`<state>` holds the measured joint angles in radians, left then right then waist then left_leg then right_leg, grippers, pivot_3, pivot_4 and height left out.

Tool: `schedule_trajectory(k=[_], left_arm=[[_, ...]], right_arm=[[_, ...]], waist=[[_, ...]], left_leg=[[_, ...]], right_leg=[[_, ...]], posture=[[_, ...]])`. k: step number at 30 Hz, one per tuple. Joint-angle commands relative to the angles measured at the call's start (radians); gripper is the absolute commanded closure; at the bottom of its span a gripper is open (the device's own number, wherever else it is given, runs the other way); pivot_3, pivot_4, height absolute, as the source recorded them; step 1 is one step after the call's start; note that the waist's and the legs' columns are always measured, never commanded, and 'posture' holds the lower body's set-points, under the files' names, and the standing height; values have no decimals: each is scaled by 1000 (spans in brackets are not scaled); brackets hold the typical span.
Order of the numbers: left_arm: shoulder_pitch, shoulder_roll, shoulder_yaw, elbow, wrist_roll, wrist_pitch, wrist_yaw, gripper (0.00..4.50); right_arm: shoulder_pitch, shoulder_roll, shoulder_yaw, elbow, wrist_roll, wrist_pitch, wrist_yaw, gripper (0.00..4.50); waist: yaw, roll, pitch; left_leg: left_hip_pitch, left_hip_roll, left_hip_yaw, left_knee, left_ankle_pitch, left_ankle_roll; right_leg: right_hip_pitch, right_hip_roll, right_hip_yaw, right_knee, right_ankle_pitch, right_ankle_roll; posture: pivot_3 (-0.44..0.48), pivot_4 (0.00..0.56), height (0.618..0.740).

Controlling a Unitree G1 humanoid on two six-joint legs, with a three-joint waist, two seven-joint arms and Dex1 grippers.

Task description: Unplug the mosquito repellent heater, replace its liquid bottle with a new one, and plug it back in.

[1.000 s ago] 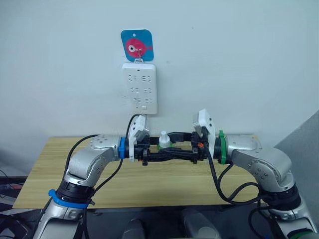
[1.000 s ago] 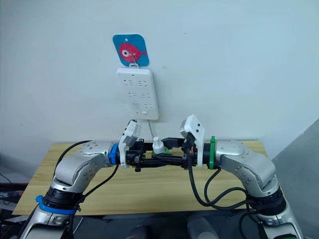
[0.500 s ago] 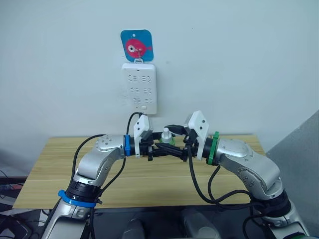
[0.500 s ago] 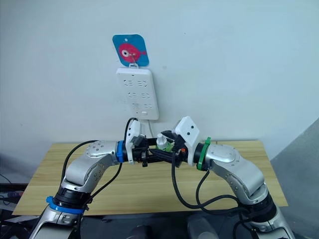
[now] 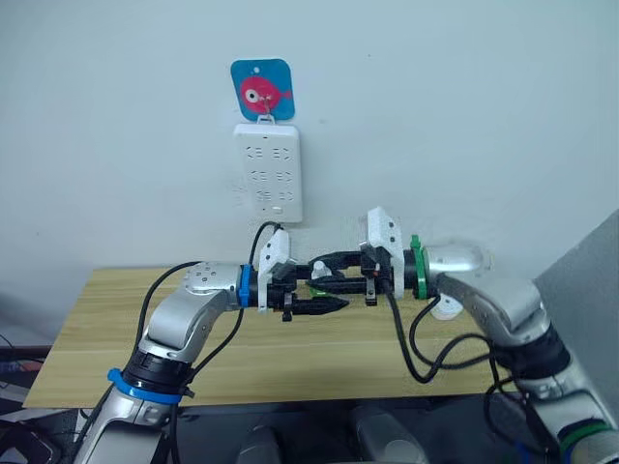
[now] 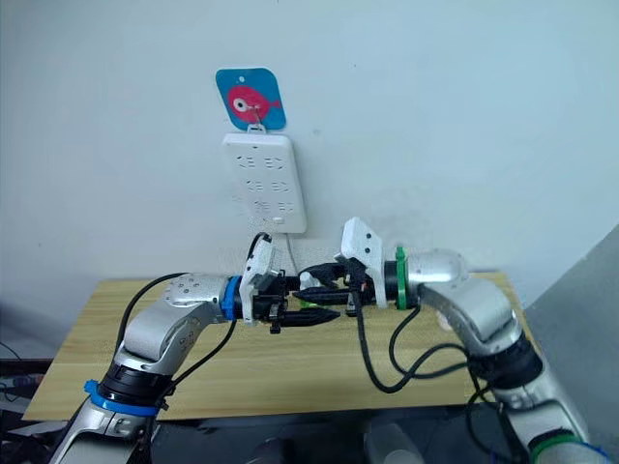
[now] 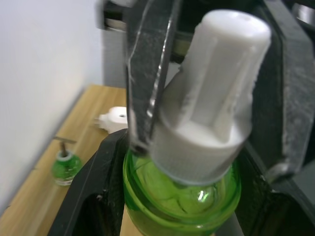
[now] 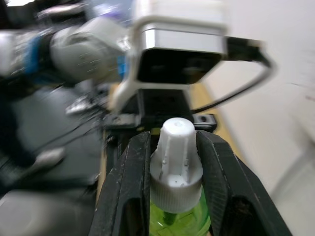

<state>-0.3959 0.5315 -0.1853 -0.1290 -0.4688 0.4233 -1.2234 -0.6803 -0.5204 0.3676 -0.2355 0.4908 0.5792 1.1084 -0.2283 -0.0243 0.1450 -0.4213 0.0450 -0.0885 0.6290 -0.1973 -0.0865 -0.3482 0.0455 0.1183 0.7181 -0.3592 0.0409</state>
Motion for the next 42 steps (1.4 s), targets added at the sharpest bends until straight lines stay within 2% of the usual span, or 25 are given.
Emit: schedule_trajectory(k=[1, 5, 7, 10, 15, 19, 23, 28, 38, 41, 42], left_arm=[[-5, 26, 18, -17, -9, -23, -29, 2126], [0, 27, 25, -16, -5, -42, -21, 2126], [5, 24, 33, -15, -1, -51, -8, 2127], [13, 18, 36, -8, 8, -70, 3, 2128], [21, -8, 47, 25, 31, -122, 46, 2128], [23, -47, 47, 56, 66, -176, 103, 2128], [15, -82, 43, 76, 78, -192, 140, 2128], [0, -102, 37, 95, 89, -206, 144, 2128], [-13, -108, 41, 102, 92, -207, 151, 2128], [-5, -106, 41, 90, 91, -203, 155, 2128], [-3, -105, 41, 87, 90, -201, 156, 2128]], right_arm=[[-70, -40, 71, 65, -32, -83, 224, 3475], [-88, -50, 50, 108, -52, -95, 234, 3475], [-71, -54, 23, 103, -43, -93, 224, 2745], [-24, -48, -36, 70, -66, -117, 123, 1777], [95, -63, -183, -76, -30, -42, -46, 1771], [251, -15, -251, -277, -30, 37, -262, 1771], [345, 60, -212, -419, -27, 120, -413, 1771], [348, 158, -137, -382, -133, 136, -585, 1771], [299, 231, -84, -311, -165, 136, -628, 1771], [286, 234, -95, -299, -146, 126, -610, 2373], [283, 230, -98, -297, -137, 124, -597, 2709]], waist=[[1, 0, 0], [2, 0, 0], [3, 0, 0], [3, 0, 0], [4, 0, 0], [4, 0, -2], [-7, 1, -2], [-28, 1, -3], [-41, 1, -5], [-43, 1, -5], [-43, 1, -6]], left_leg=[[0, 0, 0, 0, 0, 0], [0, 0, -1, 0, 0, 0], [0, 0, -1, 0, 0, 0], [0, 0, -1, 0, 0, 0], [-1, 0, -1, 1, 0, 0], [-1, 0, -1, 0, 0, 0], [-1, 0, 0, 1, 0, 0], [1, 0, 3, 1, 0, 0], [1, 0, 3, 0, 0, 0], [1, 0, 3, 0, 0, 0], [1, 0, 3, 0, 0, 0]], right_leg=[[0, 0, 0, 0, 0, 0], [0, 0, -1, 0, 0, -1], [0, 0, -1, 0, 1, -2], [0, -1, -1, 0, 1, -2], [0, -1, 0, 0, 1, -1], [0, -1, -1, 0, 1, -1], [-1, 0, 1, 1, 0, 0], [0, 0, 4, 1, 0, 2], [-1, 0, 5, 1, 1, 2], [-1, 0, 4, 1, 1, 2], [-1, 0, 4, 1, 1, 2]], posture=[[-201, 71, 733], [-197, 65, 733], [-203, 64, 733], [-227, 62, 733], [-236, 64, 733], [-247, 65, 733], [-284, 70, 733], [-295, 71, 733], [-275, 68, 733], [-271, 68, 733], [-271, 68, 733]])
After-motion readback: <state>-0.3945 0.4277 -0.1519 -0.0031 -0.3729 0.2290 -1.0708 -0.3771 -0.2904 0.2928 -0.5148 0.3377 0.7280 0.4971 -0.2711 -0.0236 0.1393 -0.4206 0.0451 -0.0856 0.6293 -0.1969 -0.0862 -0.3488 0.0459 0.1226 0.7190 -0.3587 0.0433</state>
